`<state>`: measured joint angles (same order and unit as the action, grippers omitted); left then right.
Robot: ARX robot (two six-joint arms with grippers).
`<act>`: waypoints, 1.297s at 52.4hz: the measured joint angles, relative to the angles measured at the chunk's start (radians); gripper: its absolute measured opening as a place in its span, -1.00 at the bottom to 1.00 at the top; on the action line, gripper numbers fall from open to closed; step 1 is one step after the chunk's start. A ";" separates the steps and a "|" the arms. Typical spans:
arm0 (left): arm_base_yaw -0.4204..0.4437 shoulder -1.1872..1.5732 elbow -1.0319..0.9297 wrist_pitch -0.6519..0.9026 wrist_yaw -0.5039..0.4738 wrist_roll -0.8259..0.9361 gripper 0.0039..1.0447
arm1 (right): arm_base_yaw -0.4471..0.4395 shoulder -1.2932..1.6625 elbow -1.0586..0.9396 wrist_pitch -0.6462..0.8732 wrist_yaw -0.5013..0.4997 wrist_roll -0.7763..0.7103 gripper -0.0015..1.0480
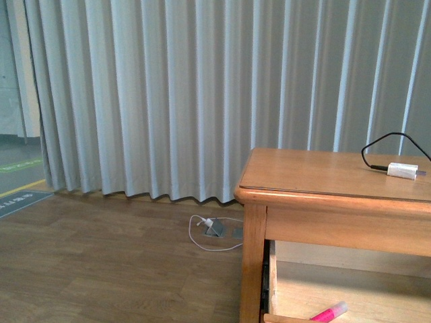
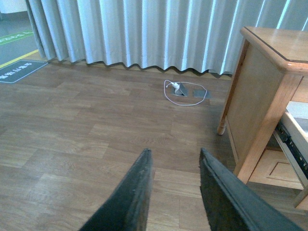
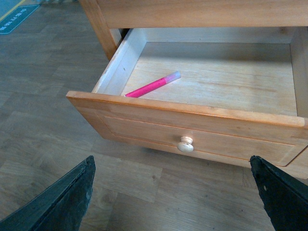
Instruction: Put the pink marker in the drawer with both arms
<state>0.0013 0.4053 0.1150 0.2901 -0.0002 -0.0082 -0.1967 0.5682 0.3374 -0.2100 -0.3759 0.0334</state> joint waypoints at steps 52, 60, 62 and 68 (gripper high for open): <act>-0.001 -0.399 -0.092 -0.288 0.000 0.004 -0.93 | 0.000 0.000 0.000 0.000 0.000 0.000 0.84; -0.001 -0.401 -0.092 -0.288 0.000 0.004 -0.93 | 0.000 0.000 0.000 0.000 0.000 0.000 0.84; -0.001 -0.401 -0.092 -0.288 0.000 0.003 -0.92 | 0.000 0.000 0.000 0.000 0.000 0.000 0.84; -0.001 -0.401 -0.092 -0.288 0.000 0.003 -0.51 | 0.009 -0.009 -0.012 0.030 0.033 -0.005 0.84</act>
<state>0.0002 0.0044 0.0231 0.0021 0.0002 -0.0048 -0.1875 0.5594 0.3252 -0.1799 -0.3428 0.0280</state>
